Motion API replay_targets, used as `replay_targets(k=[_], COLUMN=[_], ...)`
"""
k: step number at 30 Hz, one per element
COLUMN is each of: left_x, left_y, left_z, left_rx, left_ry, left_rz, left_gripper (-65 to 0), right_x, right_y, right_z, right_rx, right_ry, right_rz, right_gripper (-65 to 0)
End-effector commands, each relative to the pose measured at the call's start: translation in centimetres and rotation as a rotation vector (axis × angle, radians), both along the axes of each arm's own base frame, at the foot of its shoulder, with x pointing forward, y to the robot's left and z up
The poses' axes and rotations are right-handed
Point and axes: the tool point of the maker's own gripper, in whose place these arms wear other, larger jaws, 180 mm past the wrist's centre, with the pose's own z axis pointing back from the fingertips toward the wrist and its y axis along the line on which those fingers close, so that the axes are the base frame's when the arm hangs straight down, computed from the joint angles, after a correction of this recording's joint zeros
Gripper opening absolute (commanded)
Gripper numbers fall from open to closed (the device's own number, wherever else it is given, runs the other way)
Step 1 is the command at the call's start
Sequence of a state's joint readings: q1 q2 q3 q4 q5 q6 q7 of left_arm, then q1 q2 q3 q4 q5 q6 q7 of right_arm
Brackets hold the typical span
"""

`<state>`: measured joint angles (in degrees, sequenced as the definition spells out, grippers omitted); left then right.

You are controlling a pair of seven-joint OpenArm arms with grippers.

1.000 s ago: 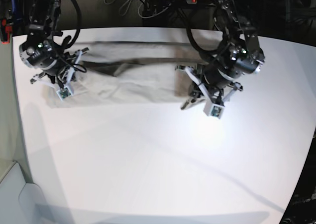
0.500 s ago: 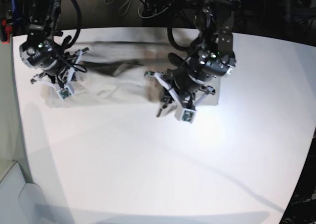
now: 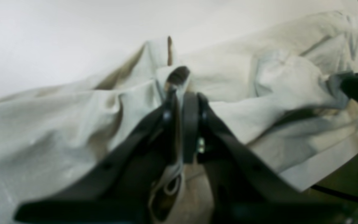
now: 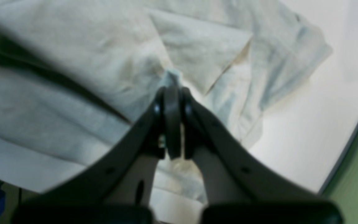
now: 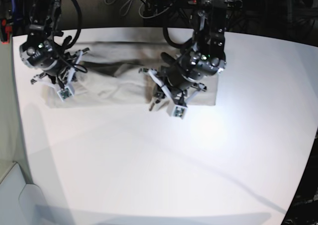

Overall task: Layout the t-shirt on the table in an organized manner, then fold the t-shirt properly
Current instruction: 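Move the left gripper to the middle of the folded strip, then grasp the strip middle with the left gripper and fold it toward the right gripper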

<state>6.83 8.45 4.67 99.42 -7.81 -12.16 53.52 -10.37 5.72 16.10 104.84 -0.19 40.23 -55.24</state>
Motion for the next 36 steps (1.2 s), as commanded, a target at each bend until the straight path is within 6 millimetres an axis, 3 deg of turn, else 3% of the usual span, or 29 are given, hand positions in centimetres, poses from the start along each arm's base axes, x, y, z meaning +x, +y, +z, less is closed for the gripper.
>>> replay_targets(k=[1,6,19,21,23,27,29,30,33,36], left_x=[0.8,0.2,0.5,0.3,0.2,0.2,0.2,0.3,0.8,0.9], left_y=[-0.9,-2.8,-2.8,-2.9,-2.9,-2.9,-2.9,-2.9,-2.7,-3.2], left_z=[1.6,2.0,2.2,2.0,2.0,2.2,2.4,2.8,4.3,7.3], left_rx=[-0.035,-0.043,-0.037,-0.038,-0.038,-0.039,-0.042,-0.044,-0.063,-0.153], left_ry=[-0.052,-0.062,-0.063,-0.058,-0.056,-0.063,-0.07,-0.081,-0.125,-0.177], left_rz=[-0.006,-0.062,-0.069,-0.069,-0.069,-0.074,-0.075,-0.075,-0.064,-0.065], left_gripper=[-65.0,-65.0,-64.4,-59.9,-50.8,-24.8,-16.2,-13.3,-12.9,-13.2], right_x=[0.8,0.8,0.8,0.8,0.8,0.7,0.6,0.6,0.6,0.7], right_y=[-0.2,-0.2,-0.2,-0.2,-0.2,-0.1,-0.1,-0.2,-0.2,-0.2], right_z=[1.0,1.0,1.0,1.0,1.0,0.9,0.9,0.9,0.9,1.0], right_rx=[-0.003,-0.003,-0.003,-0.003,-0.003,-0.003,-0.003,-0.004,-0.006,-0.006], right_ry=[-0.042,-0.042,-0.042,-0.042,-0.042,-0.039,-0.037,-0.037,-0.037,-0.039], right_rz=[0.001,0.001,0.001,0.001,0.001,0.003,0.003,0.003,0.003,0.003], right_gripper=[-65.0,-65.0,-65.0,-65.0,-65.0,-65.0,-65.0,-65.0,-65.0,-65.0])
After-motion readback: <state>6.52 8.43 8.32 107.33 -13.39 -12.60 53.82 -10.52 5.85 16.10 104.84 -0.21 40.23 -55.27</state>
